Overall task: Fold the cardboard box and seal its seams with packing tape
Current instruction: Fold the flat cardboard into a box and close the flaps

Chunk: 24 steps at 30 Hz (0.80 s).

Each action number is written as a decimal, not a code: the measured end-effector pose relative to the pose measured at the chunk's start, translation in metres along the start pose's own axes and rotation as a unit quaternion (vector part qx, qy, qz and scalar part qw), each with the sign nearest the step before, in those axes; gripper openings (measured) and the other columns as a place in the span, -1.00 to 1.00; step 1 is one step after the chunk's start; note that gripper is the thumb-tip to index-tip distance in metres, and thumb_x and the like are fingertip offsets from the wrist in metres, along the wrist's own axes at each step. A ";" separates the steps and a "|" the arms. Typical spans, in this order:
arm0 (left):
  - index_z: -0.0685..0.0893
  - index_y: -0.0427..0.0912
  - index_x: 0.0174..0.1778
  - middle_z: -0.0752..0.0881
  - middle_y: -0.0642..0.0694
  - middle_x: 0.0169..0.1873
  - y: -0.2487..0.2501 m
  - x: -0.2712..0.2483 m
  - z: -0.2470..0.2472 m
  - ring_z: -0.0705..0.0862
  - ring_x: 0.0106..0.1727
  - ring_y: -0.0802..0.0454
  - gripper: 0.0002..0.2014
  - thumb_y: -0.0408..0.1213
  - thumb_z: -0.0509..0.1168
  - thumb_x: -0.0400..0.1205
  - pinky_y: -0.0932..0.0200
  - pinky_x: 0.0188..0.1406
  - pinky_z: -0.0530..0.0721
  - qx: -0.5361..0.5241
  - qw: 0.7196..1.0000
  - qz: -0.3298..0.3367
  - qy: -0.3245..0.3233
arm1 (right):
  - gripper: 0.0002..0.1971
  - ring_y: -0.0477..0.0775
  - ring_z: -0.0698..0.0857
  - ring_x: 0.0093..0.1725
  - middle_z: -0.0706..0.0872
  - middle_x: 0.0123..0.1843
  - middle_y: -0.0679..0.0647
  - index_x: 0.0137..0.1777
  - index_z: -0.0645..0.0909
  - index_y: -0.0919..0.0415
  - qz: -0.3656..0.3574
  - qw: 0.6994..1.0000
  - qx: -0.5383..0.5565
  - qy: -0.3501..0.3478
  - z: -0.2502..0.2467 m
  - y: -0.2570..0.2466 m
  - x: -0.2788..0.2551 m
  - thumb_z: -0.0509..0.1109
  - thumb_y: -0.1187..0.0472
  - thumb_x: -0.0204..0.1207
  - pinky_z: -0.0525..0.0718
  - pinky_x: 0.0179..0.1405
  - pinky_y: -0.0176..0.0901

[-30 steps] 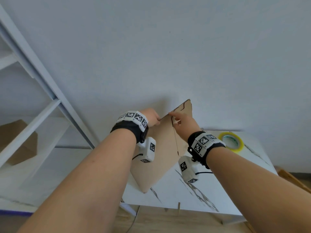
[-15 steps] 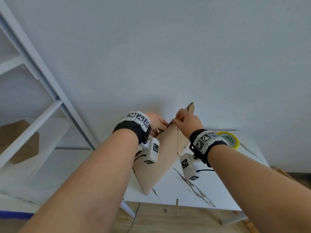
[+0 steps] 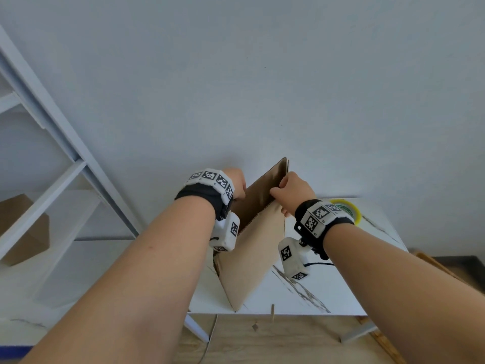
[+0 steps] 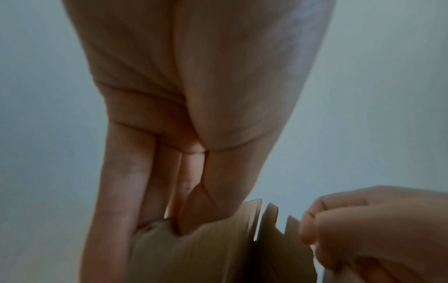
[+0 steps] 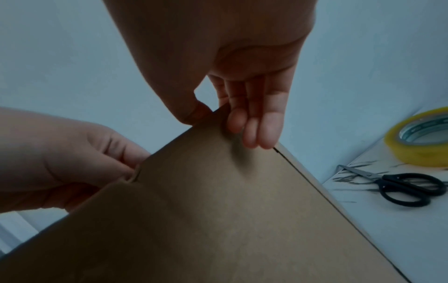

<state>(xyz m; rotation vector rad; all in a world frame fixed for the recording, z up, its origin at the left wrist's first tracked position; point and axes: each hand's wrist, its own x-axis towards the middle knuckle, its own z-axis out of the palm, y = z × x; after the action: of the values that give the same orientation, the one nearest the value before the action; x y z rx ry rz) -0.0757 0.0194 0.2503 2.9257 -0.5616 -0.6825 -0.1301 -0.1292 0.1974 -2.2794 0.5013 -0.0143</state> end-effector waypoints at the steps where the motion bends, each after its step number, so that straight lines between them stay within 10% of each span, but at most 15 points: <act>1: 0.74 -0.25 0.11 0.77 -0.22 -0.08 -0.004 0.001 -0.001 0.66 -0.22 -0.11 -0.75 -0.44 0.23 0.59 0.12 -0.13 0.68 -0.003 1.000 -0.008 0.009 | -0.86 0.22 0.80 -0.34 0.77 -0.24 0.17 -0.05 0.43 0.14 0.001 1.000 -0.003 0.006 -0.004 0.001 0.000 0.26 0.16 0.42 0.80 -0.15 0.07; 6: 0.55 -0.16 -0.14 0.58 -0.11 -0.39 -0.026 -0.002 -0.006 0.58 -0.24 -0.09 -0.88 -0.45 0.18 0.60 0.26 -0.38 0.50 0.021 0.998 -0.044 0.041 | -0.86 0.16 0.83 -0.36 0.79 -0.27 0.14 -0.05 0.57 0.18 0.002 1.000 -0.007 0.026 -0.020 0.005 0.004 0.20 0.20 0.52 0.81 -0.11 0.03; 11: 0.71 -0.27 0.21 0.73 -0.23 0.15 -0.041 0.001 -0.008 0.65 -0.05 -0.11 -0.73 -0.41 0.18 0.67 0.10 0.06 0.65 -0.011 0.996 -0.074 0.055 | -0.85 0.13 0.83 -0.36 0.82 -0.27 0.17 -0.10 0.57 0.20 0.012 0.999 -0.021 0.044 -0.025 0.011 0.017 0.16 0.25 0.57 0.81 -0.07 0.03; 17: 0.69 -0.25 0.26 0.70 -0.24 0.23 -0.050 0.000 -0.004 0.69 0.20 -0.22 -0.68 -0.47 0.19 0.63 0.01 0.24 0.64 -0.031 0.986 -0.135 0.089 | -0.88 0.21 0.79 -0.14 0.79 -0.10 0.22 -0.18 0.57 0.19 0.021 0.995 -0.087 0.045 -0.025 0.015 0.027 0.24 0.20 0.52 0.76 -0.05 -0.02; 22: 0.58 -0.28 -0.40 0.71 -0.23 -0.15 -0.048 -0.001 0.006 0.67 -0.14 -0.19 -0.76 -0.47 0.19 0.60 0.08 -0.08 0.64 -0.040 0.975 -0.173 0.136 | -0.83 0.22 0.58 0.11 0.43 0.19 0.13 0.02 0.56 0.14 0.009 0.994 -0.073 0.077 -0.016 0.013 0.031 0.31 0.24 0.43 0.68 0.06 0.09; 24: 0.63 -0.31 -0.33 0.75 -0.25 -0.08 -0.047 0.003 0.011 0.72 -0.03 -0.20 -0.78 -0.42 0.20 0.62 0.06 0.01 0.66 -0.056 0.974 -0.179 0.128 | -0.75 0.21 0.60 0.05 0.44 0.18 0.13 0.12 0.51 0.13 0.004 0.996 -0.066 0.064 -0.014 0.012 0.033 0.29 0.29 0.44 0.63 -0.01 0.01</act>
<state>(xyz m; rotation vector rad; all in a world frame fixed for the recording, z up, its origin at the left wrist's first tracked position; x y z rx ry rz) -0.0629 0.0624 0.2312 2.9654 0.0297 -0.3381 -0.1063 -0.1585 0.1937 -2.4158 0.5947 -0.1279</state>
